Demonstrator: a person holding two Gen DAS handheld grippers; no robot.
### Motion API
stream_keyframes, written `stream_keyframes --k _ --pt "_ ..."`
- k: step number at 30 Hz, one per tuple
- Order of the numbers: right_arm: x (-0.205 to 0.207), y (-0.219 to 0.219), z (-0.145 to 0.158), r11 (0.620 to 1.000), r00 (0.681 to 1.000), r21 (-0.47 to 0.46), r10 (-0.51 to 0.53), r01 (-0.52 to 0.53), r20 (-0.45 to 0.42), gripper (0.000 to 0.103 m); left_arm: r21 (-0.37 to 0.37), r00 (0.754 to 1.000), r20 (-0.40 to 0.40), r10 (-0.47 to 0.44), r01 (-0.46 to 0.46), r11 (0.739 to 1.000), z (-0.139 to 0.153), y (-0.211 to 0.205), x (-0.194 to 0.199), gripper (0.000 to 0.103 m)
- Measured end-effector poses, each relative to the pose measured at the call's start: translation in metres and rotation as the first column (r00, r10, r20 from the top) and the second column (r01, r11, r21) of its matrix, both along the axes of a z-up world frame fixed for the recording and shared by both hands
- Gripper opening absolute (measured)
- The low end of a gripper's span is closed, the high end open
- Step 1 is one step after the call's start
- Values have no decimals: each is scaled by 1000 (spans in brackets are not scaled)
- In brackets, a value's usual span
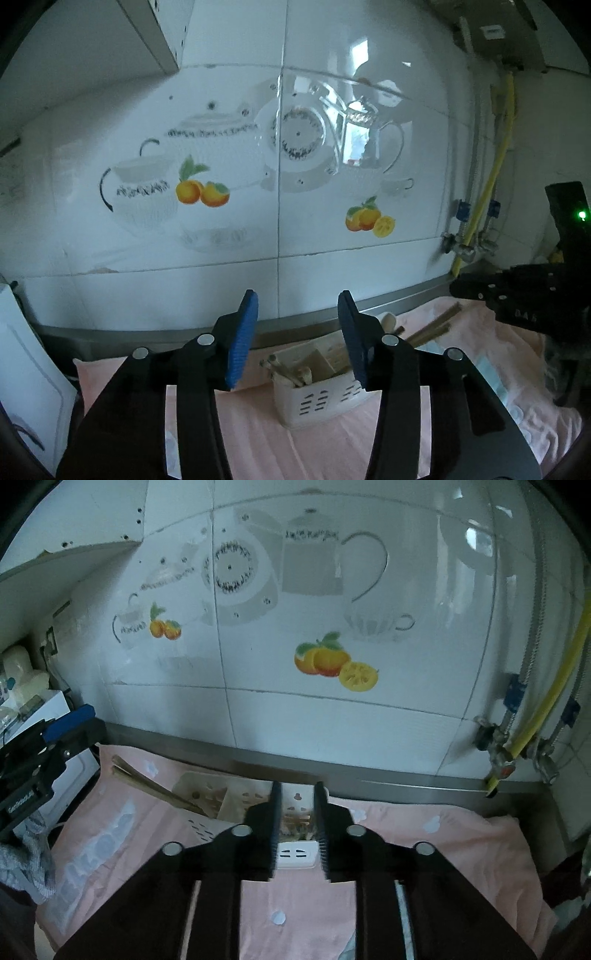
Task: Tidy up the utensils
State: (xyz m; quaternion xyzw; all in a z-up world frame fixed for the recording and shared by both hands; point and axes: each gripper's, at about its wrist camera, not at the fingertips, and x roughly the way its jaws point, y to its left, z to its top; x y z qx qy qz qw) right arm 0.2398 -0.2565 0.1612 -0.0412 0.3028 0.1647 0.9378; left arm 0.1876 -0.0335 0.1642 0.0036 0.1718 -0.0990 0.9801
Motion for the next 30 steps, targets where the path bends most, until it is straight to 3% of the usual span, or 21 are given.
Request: stream_keyframes --k 8,20,30 --pt "-41 -4 0 1000 998 30 -8 6 56 44 -13 1000 26 -6 6 1000 -5 4 -44 67" --pt "-104 9 -27 1000 993 -1 -7 7 122 72 -26 1000 3 16 -16 1000 -39 13 -93 95" --pt "-133 16 -59 999 993 27 -24 22 113 89 -66 996 -66 57 -62 996 -77 27 -113 98"
